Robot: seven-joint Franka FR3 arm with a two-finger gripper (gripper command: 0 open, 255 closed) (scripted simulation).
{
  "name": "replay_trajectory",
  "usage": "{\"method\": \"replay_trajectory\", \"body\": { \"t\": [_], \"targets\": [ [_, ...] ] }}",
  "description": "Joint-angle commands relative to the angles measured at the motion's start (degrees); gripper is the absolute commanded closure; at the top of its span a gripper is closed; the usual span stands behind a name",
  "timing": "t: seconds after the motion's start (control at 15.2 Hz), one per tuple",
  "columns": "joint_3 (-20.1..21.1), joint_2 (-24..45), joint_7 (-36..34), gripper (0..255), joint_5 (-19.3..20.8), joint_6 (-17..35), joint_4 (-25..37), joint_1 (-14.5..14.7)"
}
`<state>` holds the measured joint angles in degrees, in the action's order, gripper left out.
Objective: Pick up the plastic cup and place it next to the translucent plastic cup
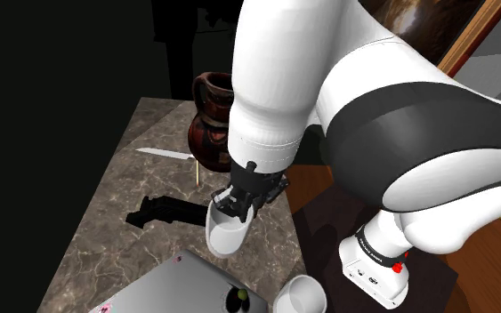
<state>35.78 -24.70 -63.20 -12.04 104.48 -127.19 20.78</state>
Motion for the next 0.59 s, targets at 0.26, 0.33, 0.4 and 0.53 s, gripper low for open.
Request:
{"method": "replay_trajectory", "body": {
  "t": [0.26,0.33,0.4,0.53],
  "targets": [
    [1.2,0.9,-0.4,255,-0.2,4.7,-3.8,0.1],
    [1.4,1.1,-0.4,255,-0.2,5.5,-4.4,0.1],
    [1.6,1.3,-0.5,255,-0.3,6.3,-5.0,0.1],
    [2.0,1.8,-0.6,255,-0.3,8.0,-6.2,0.1]
  ]
}}
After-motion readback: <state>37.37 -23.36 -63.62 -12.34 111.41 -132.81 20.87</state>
